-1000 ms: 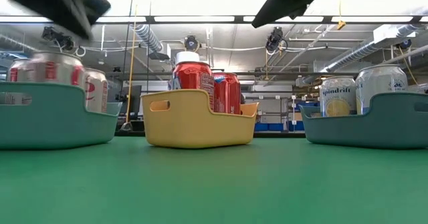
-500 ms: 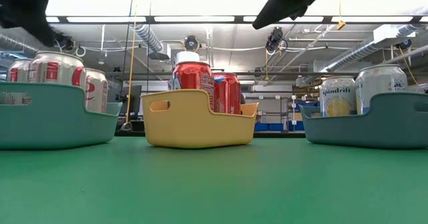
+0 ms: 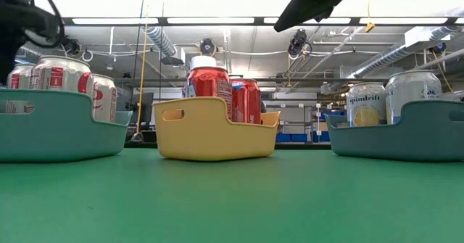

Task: Sort soda cans
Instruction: Adjust the bins

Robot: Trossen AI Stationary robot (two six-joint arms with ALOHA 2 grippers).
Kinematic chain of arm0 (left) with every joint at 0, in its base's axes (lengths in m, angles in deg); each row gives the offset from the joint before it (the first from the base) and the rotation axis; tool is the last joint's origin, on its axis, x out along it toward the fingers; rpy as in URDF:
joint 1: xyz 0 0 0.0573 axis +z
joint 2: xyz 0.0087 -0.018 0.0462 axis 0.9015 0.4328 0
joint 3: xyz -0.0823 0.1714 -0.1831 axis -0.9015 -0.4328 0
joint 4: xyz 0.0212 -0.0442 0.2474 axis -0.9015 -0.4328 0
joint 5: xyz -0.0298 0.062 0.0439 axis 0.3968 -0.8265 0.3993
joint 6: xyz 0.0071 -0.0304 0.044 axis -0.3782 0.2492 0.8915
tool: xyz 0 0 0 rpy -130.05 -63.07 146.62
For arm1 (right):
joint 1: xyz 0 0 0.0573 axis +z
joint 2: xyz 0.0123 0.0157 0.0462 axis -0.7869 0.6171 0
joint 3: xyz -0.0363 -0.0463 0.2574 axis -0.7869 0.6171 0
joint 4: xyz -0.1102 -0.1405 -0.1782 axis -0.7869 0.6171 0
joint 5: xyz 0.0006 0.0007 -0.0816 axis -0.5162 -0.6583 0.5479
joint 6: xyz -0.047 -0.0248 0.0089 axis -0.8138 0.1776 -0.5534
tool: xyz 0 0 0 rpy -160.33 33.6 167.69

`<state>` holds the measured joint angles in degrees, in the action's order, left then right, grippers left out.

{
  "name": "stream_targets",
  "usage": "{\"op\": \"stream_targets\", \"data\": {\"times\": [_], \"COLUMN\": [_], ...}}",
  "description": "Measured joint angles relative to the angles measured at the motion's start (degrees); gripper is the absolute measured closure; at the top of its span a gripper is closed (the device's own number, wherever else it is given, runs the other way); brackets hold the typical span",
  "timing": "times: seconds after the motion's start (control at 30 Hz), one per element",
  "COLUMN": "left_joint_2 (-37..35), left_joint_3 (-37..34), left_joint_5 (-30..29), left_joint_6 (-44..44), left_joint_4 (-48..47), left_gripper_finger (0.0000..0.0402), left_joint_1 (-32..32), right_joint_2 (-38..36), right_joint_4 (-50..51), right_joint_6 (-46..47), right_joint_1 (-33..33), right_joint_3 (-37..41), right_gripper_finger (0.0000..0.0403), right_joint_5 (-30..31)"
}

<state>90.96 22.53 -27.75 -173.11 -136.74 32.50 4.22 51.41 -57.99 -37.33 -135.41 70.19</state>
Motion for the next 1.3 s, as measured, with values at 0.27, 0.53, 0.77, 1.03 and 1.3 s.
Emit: {"op": "stream_targets", "data": {"times": [0.27, 0.53, 0.77, 1.03, 1.3], "left_joint_2": [0.1, 0.1, -0.1, -2.8, -6.3], "left_joint_3": [-0.7, -0.7, -1.3, -1.3, -1.3], "left_joint_5": [-3.7, -4.1, -8.7, -9.1, -4.8], "left_joint_6": [0.0, 0.0, 6.8, 14.9, 28.4], "left_joint_4": [2.2, 2.3, 10.0, 7.2, 8.7], "left_gripper_finger": [0.0401, 0.0401, 0.0401, 0.0401, 0.0401], "left_joint_1": [0.4, 0.5, 1.4, 11.2, 24.6], "right_joint_2": [0.0, 0.0, 0.0, 0.0, 0.0], "right_joint_4": [0.0, 0.0, 0.2, 0.5, 0.5], "right_joint_6": [0.0, -0.1, -0.2, -0.2, -0.5], "right_joint_1": [0.0, 0.0, 0.1, 0.1, 0.1], "right_joint_3": [0.0, 0.0, 0.0, 0.0, 0.0], "right_gripper_finger": [0.0403, 0.0403, 0.0403, 0.0403, 0.0403], "right_joint_5": [0.0, 0.0, 0.0, 0.0, 0.0]}}
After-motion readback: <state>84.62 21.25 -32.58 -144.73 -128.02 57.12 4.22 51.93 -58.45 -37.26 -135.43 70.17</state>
